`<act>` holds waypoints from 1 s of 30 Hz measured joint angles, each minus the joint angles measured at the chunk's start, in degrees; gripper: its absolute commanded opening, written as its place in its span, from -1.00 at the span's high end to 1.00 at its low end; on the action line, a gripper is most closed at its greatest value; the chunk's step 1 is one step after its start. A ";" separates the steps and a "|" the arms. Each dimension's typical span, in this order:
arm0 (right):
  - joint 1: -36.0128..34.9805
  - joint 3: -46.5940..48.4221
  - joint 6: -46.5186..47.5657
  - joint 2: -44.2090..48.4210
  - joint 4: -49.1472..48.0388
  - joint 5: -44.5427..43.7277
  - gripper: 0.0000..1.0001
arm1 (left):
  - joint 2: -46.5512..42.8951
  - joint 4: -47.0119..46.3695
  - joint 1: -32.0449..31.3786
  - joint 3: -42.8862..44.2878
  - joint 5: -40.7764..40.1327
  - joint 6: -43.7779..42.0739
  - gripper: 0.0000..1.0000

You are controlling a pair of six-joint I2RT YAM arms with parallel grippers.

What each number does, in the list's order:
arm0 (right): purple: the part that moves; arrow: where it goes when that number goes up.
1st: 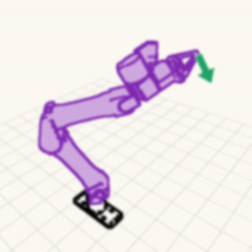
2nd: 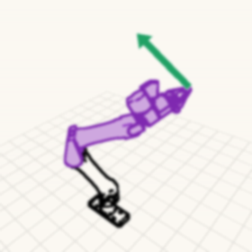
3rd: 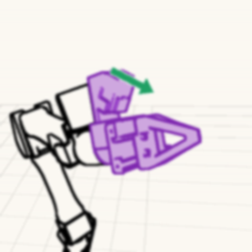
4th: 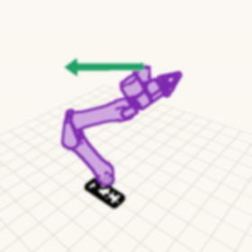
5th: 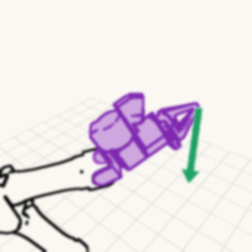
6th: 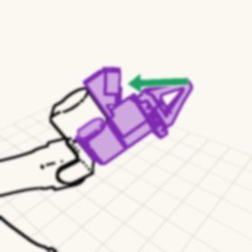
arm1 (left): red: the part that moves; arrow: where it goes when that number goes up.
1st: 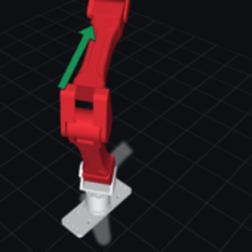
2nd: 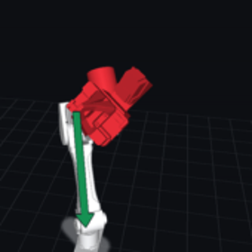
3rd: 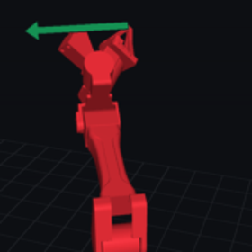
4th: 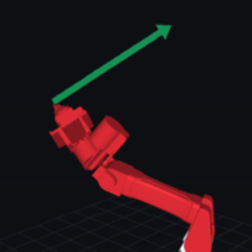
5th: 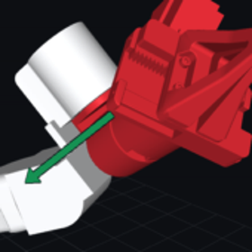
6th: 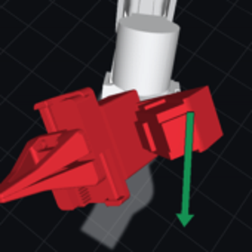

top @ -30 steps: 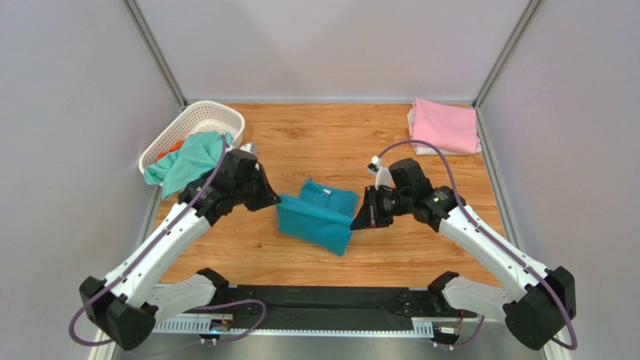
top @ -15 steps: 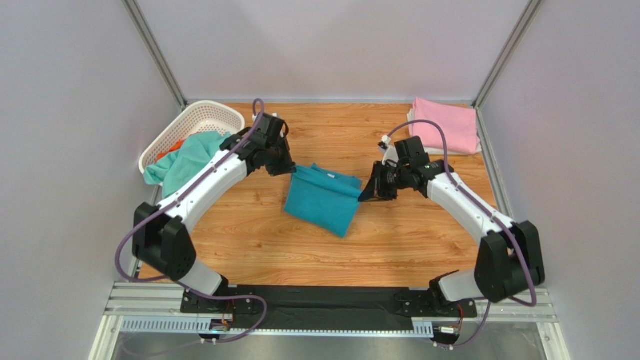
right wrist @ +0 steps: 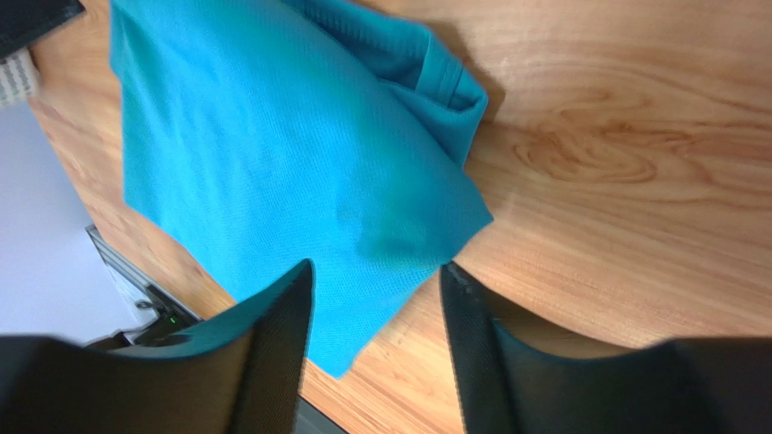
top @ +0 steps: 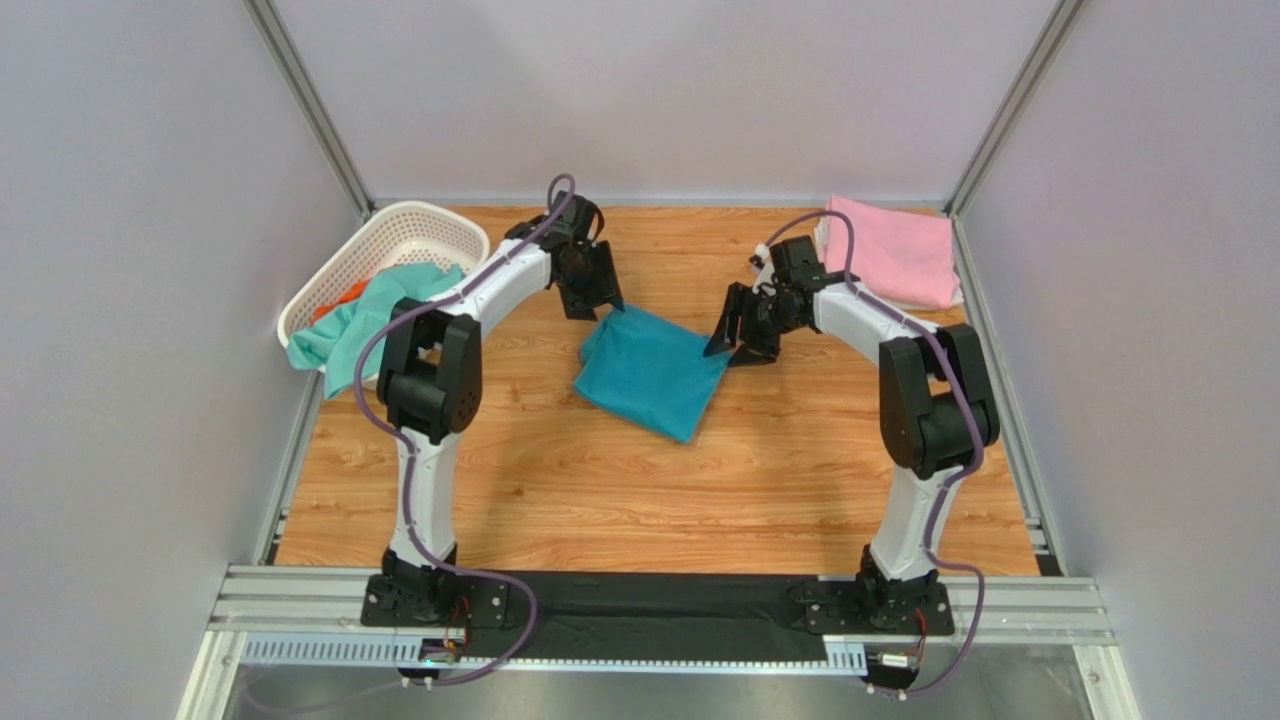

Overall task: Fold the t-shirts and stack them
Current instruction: Fold the tshirt

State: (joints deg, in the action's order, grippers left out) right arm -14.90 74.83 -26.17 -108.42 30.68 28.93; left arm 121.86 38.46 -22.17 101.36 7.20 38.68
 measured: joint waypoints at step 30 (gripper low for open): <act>-4.42 4.44 0.66 -3.87 -1.90 2.19 -1.00 | -20.57 -13.35 -3.21 -36.72 10.25 0.31 -0.64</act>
State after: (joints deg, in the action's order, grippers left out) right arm -19.31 79.26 -25.52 -112.29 28.77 31.11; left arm 101.30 25.10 -25.39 64.64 17.45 38.98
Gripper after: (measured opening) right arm 0.998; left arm 0.825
